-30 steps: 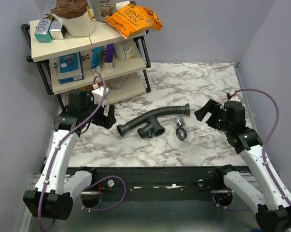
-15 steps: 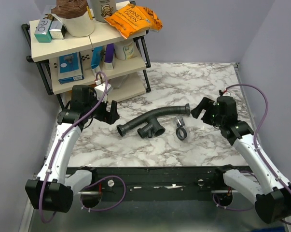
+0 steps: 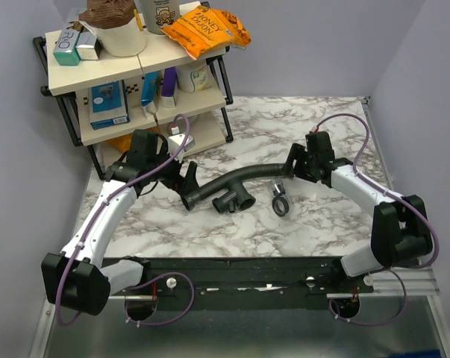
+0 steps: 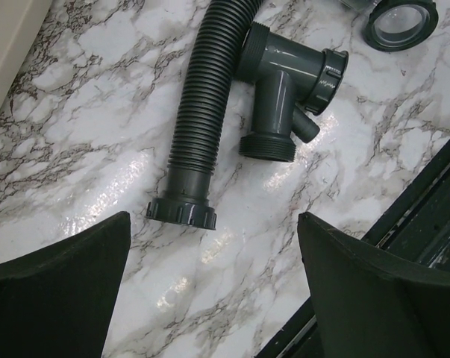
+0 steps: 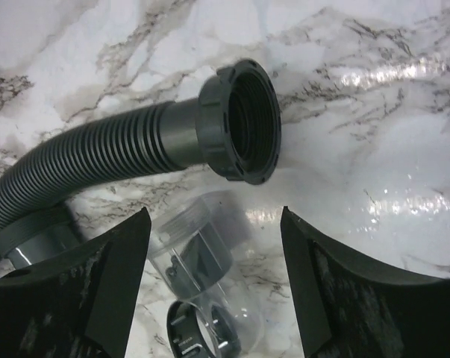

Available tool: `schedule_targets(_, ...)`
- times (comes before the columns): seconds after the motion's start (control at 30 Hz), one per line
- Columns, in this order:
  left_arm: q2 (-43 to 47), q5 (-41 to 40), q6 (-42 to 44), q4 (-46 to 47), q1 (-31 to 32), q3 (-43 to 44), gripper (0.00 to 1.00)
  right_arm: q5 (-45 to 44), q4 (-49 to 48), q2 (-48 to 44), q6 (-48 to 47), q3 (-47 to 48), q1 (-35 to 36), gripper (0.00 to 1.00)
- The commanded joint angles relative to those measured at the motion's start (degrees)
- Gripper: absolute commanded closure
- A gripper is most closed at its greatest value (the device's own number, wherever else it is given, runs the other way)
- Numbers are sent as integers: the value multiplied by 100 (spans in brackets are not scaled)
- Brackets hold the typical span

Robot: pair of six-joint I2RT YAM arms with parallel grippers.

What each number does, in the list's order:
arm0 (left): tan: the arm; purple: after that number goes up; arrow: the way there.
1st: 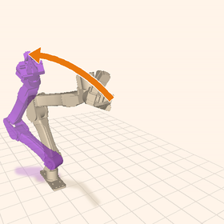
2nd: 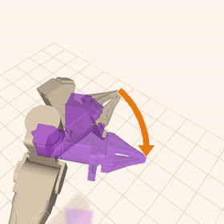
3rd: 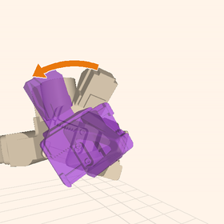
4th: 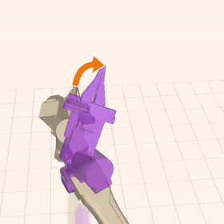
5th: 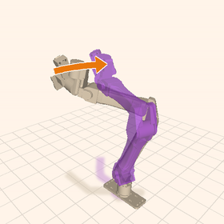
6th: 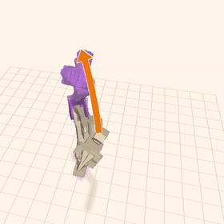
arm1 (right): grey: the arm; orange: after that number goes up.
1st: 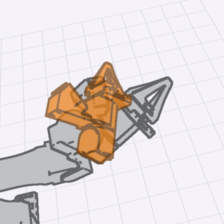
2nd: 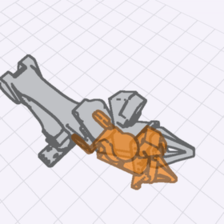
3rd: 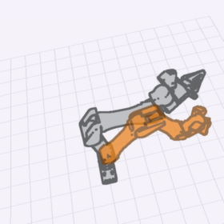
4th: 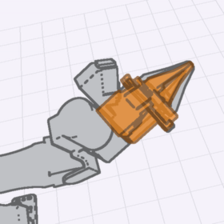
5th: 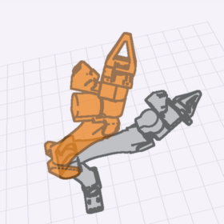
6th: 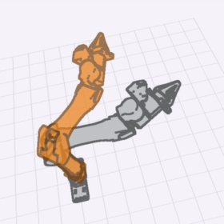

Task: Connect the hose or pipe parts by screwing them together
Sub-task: Pick up the pipeline from the center of the board.

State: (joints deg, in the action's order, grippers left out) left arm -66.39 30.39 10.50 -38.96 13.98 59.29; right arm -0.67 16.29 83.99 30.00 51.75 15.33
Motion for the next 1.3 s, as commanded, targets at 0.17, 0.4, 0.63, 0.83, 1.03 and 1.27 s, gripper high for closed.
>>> schedule_targets(0.17,-40,-42,321,284,35,-268,1,-382,-293,513,-670,793,-39,22)
schedule_targets(0.4,-102,-77,312,319,44,-181,1,22,-390,1022,-583,890,-189,30)
schedule_targets(0.63,-102,-139,321,371,44,-146,1,400,-592,1208,-399,679,-206,45)
schedule_targets(0.83,-137,-165,312,407,114,-84,1,769,-838,1094,-267,468,-197,80)
schedule_targets(1.03,-278,-165,268,424,465,179,1,1876,-1505,541,-161,117,-180,99)
schedule_targets(1.27,-629,-7,180,424,1089,794,1,2448,-1585,-584,-538,-50,329,99)
